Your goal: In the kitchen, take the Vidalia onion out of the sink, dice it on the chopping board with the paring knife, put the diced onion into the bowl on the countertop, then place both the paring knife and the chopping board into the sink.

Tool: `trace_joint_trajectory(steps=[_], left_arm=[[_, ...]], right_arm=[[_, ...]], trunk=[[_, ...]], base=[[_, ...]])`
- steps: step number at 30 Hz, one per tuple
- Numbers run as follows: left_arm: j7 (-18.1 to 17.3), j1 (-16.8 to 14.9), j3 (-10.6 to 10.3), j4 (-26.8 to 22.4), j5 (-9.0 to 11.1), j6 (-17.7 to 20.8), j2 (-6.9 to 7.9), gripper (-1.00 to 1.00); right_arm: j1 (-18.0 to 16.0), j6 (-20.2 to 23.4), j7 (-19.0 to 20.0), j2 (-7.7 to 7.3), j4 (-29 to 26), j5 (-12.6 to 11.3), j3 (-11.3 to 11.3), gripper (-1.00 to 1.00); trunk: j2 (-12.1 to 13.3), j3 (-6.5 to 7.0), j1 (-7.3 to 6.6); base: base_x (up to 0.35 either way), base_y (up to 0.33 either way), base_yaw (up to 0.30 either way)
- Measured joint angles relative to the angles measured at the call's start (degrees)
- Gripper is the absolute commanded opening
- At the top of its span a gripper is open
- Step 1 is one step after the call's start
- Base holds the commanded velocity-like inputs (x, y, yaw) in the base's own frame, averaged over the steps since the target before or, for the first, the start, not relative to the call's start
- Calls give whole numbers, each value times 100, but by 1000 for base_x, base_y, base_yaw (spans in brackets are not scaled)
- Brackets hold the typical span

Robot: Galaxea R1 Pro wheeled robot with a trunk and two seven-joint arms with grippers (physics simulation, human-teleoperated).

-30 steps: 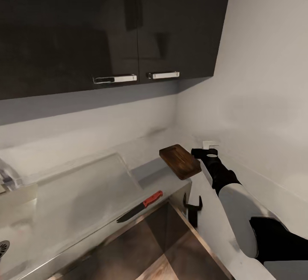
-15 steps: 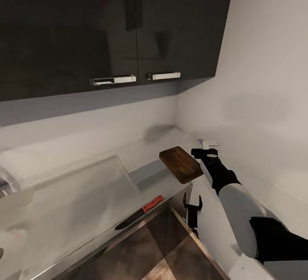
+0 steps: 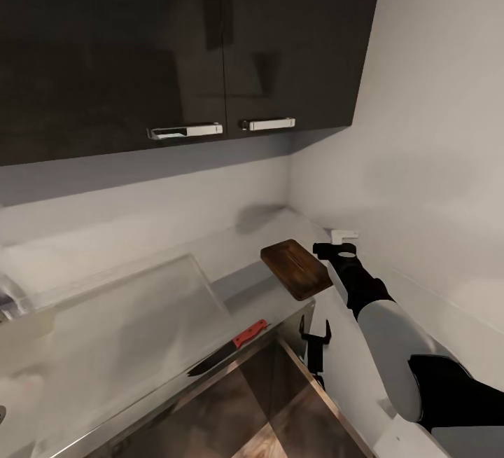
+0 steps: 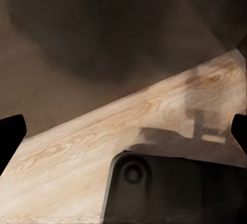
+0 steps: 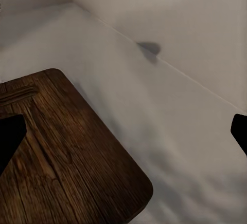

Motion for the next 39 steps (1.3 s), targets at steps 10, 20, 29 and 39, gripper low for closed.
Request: trace_joint_trajectory(steps=[10,20,29,39], left_arm=[[-67,2,-521,-1371,8,4107,28,100],[-67,1,-591,-1679,23,5096,31,100],[-67,1,-601,-2208,42,5891,121,100],[-77,1,-553,-1632,49,5957,125,100]], right_arm=[[0,-1,3,0,1,0,-4,100],[0,-1,5,0,1,0,-4,100],[0,-1,0,0,1,0,-2,100],[0,-1,3,0,1,0,-4,100]], trunk=[[0,0,0],[0,0,0],[0,0,0],[0,0,0]], base=[[0,0,0],[0,0,0],[0,0,0],[0,0,0]])
